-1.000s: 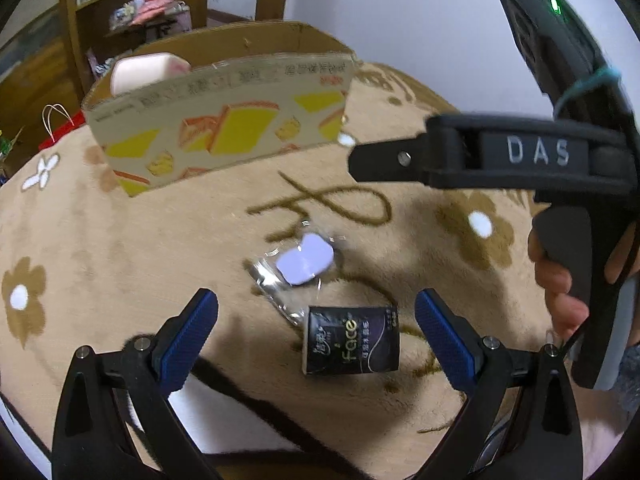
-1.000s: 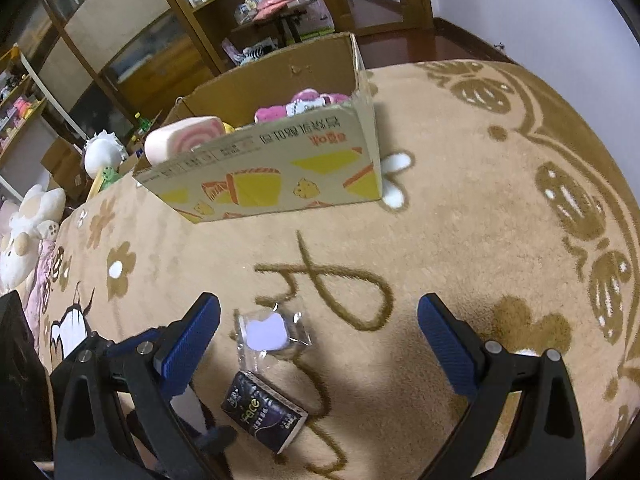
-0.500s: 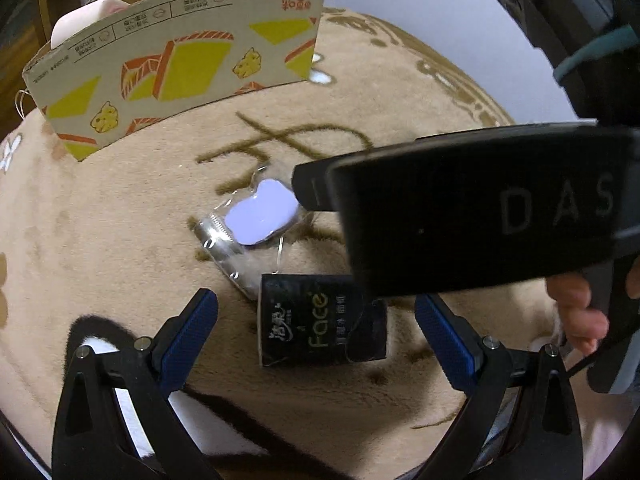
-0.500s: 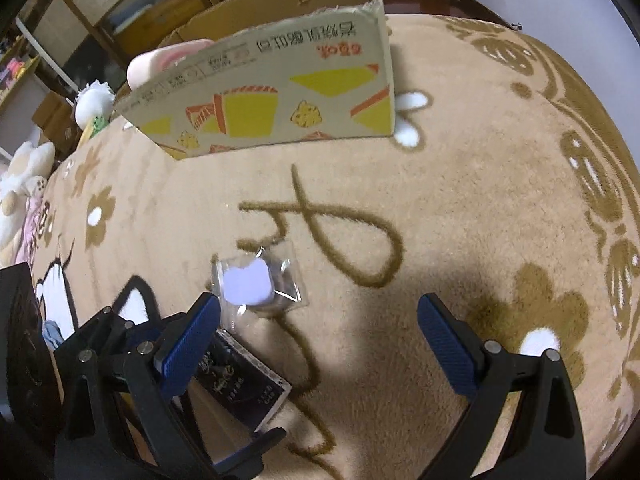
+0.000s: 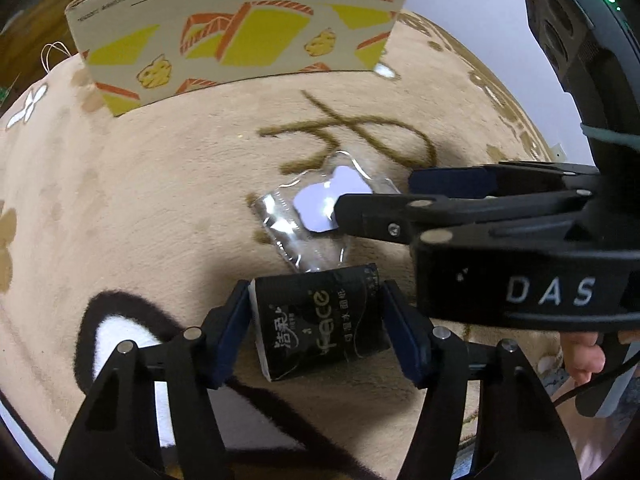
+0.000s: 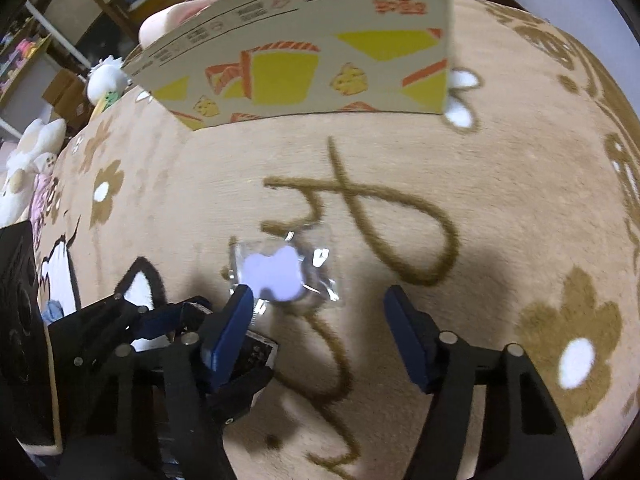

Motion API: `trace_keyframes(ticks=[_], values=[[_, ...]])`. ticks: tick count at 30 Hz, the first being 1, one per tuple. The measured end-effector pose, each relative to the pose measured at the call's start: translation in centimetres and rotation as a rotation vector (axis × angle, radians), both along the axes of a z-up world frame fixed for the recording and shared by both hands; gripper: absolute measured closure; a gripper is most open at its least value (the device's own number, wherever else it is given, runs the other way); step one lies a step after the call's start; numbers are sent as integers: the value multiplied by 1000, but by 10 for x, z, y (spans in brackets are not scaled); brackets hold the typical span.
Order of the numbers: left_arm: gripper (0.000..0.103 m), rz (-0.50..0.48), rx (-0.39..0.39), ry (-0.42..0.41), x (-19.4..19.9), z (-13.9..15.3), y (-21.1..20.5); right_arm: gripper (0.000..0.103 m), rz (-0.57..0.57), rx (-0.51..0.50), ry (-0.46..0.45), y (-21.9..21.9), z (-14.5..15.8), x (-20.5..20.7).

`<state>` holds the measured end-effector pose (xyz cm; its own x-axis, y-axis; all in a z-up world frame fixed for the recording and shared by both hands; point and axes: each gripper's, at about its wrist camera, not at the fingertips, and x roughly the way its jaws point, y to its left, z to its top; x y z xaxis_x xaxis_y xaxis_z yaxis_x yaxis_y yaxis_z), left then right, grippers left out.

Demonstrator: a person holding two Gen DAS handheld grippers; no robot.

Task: Organize soft objects
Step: 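Grasp the black Face tissue pack with the left tool while the right tool grasps the clear packet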

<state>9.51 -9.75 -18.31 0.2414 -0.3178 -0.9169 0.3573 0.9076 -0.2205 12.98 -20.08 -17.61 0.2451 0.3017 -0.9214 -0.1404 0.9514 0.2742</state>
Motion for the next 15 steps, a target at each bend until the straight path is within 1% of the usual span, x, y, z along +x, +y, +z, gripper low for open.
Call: trace_keyframes(ticks=[2, 5, 6, 7, 10, 11, 12, 13, 15], values=[[40, 10, 8, -7, 3, -2, 1, 38, 21, 8, -7, 7, -1, 2], [40, 29, 10, -7, 5, -2, 3, 41, 24, 8, -3, 13, -6, 5], [40, 34, 9, -7, 4, -2, 7, 48, 23, 2, -3, 14, -8, 6], [40, 39, 11, -8, 4, -2, 8, 50, 24, -7, -1, 14, -10, 7], [40, 41, 22, -19, 2, 1, 9, 58, 14, 7, 7, 16, -12, 10], [40, 42, 29, -26, 1, 2, 12, 63, 8, 15, 2, 15, -11, 10], [40, 44, 39, -38, -3, 6, 15, 69, 2, 25, -1, 14, -10, 10], [40, 48, 48, -52, -4, 7, 15, 71, -8, 36, -5, 11, -9, 10], [41, 62, 80, -93, -6, 13, 17, 82, -17, 59, -17, 9, -5, 10]])
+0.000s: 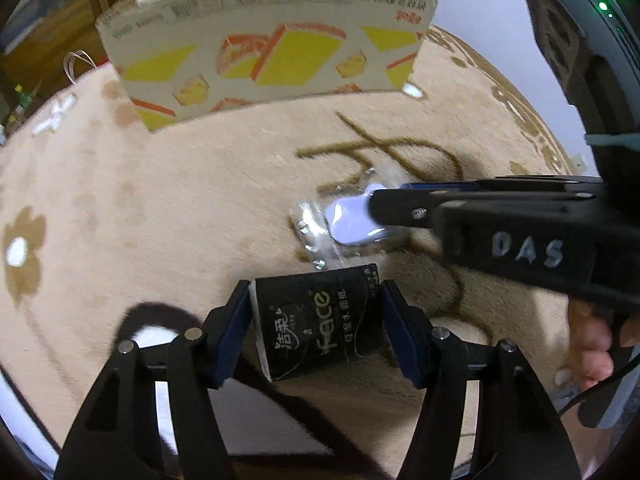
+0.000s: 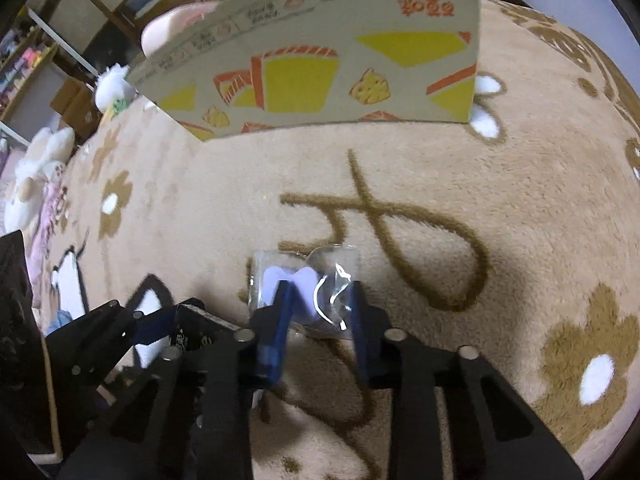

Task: Organize soft objects
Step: 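Grasp the black Face tissue pack with the left tool while the right tool grasps the clear packet, then carry the tissue pack and packet over the box and release both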

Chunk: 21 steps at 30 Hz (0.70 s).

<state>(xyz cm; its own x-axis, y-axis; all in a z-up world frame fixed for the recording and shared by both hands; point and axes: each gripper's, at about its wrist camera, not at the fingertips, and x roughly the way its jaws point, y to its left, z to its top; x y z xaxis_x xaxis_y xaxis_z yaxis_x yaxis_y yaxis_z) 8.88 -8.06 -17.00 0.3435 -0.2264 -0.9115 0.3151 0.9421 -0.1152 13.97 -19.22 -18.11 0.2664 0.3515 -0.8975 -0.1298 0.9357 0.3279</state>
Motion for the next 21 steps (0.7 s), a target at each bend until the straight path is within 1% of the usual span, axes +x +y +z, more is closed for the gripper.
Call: trace_keyframes(ticks=[3, 5, 7, 10, 12, 15, 18, 21], values=[[41, 20, 14, -36, 0, 8, 8, 89, -15, 40, -28, -3, 10, -1], [41, 36, 25, -60, 0, 12, 12, 92, -14, 52, -52, -2, 18, -3], [41, 52, 28, -86, -1, 19, 18, 100, -7, 55, -80, -2, 25, -7], [41, 60, 52, -152, -4, 32, 21, 101, -6, 79, -117, 0, 38, -11], [41, 57, 60, -191, -6, 39, 21, 101, -9, 73, -145, -1, 46, -15], [41, 50, 59, -251, -9, 52, 20, 101, -26, 66, -185, -6, 58, -20], [41, 42, 58, -311, -10, 64, 19, 101, -54, 84, -224, -16, 73, -24], [41, 41, 44, -364, -9, 78, 19, 101, -83, 90, -291, -24, 90, -27]])
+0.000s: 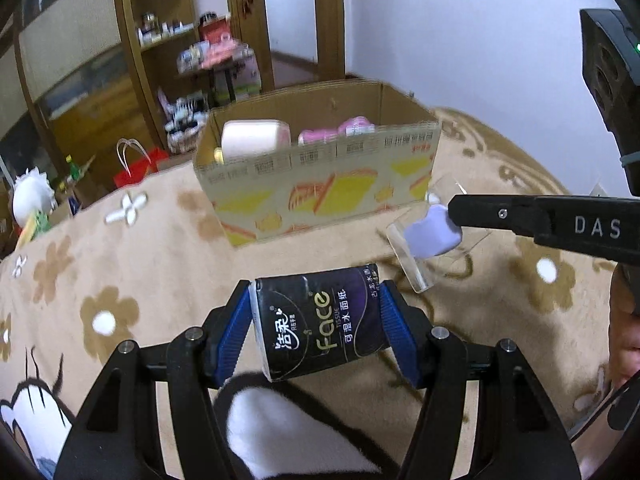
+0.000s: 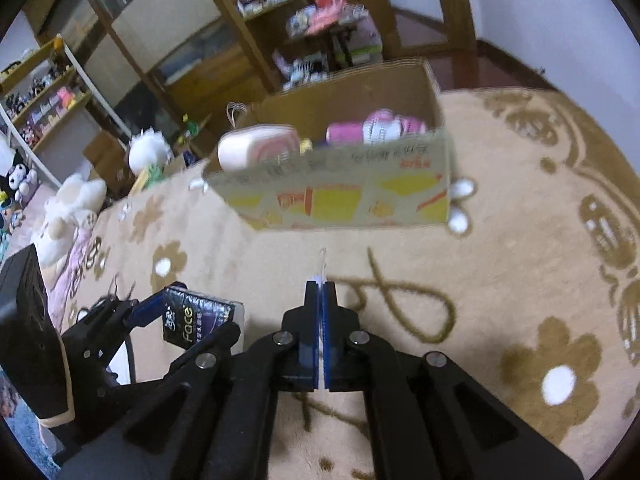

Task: Organize soft objects
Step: 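Carry the tissue pack and packet over the box and release both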

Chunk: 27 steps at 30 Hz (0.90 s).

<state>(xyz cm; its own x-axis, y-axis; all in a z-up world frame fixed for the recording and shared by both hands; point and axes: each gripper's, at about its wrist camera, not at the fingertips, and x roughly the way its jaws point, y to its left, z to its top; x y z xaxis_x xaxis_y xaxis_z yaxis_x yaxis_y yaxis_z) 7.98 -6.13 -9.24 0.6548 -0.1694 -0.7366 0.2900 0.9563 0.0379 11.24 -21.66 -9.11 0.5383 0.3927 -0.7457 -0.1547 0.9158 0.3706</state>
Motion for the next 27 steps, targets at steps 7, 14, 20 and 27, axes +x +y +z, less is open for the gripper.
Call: trace_keyframes(ticks=[7, 14, 20, 27], values=[[41, -12, 2, -152, 8, 37, 0, 101, -48, -12, -158, -7, 42, -5], [41, 8, -4, -242, 33, 71, 9, 101, -84, -36, -275, -11, 75, -3], [41, 19, -21, -288, 64, 89, 11, 101, -102, -50, -355, -14, 94, 13], [41, 3, -54, -310, 98, 98, 1, 101, -106, -73, -409, -14, 98, 36]])
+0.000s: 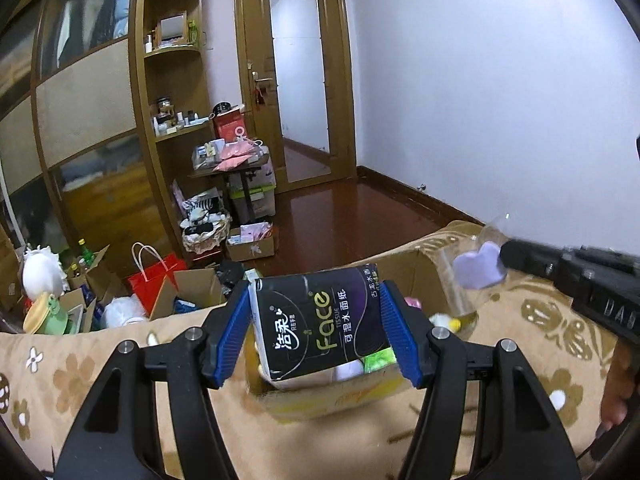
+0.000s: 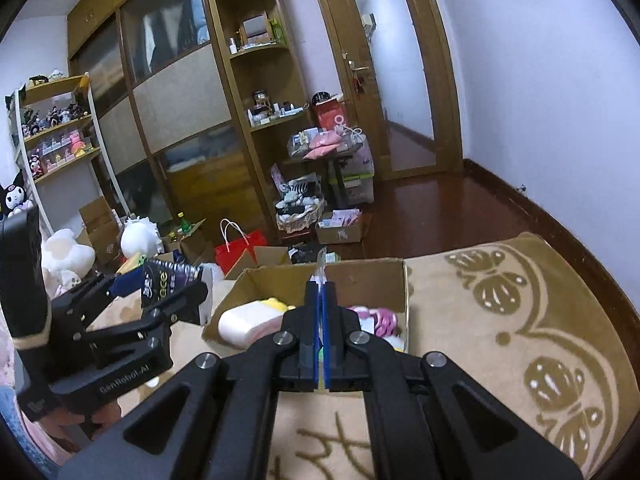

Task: Organize soft objects
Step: 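Carry the tissue pack and packet over the box and release both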

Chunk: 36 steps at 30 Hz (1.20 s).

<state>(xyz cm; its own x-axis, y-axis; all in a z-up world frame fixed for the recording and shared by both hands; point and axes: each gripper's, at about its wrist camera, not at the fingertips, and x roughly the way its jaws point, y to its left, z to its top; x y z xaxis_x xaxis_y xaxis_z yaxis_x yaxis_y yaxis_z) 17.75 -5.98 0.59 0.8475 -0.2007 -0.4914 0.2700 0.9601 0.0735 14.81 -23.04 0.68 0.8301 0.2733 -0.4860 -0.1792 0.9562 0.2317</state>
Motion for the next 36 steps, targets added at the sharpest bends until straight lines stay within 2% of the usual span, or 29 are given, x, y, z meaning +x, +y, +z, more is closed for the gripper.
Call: trace_keyframes(ticks=[7, 17, 18, 22, 29, 33, 36], values=[[40, -12, 14, 15, 27, -7, -19, 101, 6, -17, -6, 1, -13, 19], [39, -16, 5, 97, 57, -33, -31, 101, -11, 11, 22, -7, -31, 39], [38, -10, 9, 101, 59, -35, -32, 101, -11, 19, 25, -8, -33, 41], [19, 43, 12, 82, 60, -42, -30, 101, -20, 28, 59, -11, -41, 47], [15, 72, 0, 103, 59, -44, -17, 99, -2, 63, 115, -16, -55, 54], [7, 81, 24, 82, 49, -37, -10, 99, -2, 78, 114, -19, -55, 53], [7, 101, 42, 67, 39, -31, -3, 99, -5, 80, 105, -20, -50, 50]])
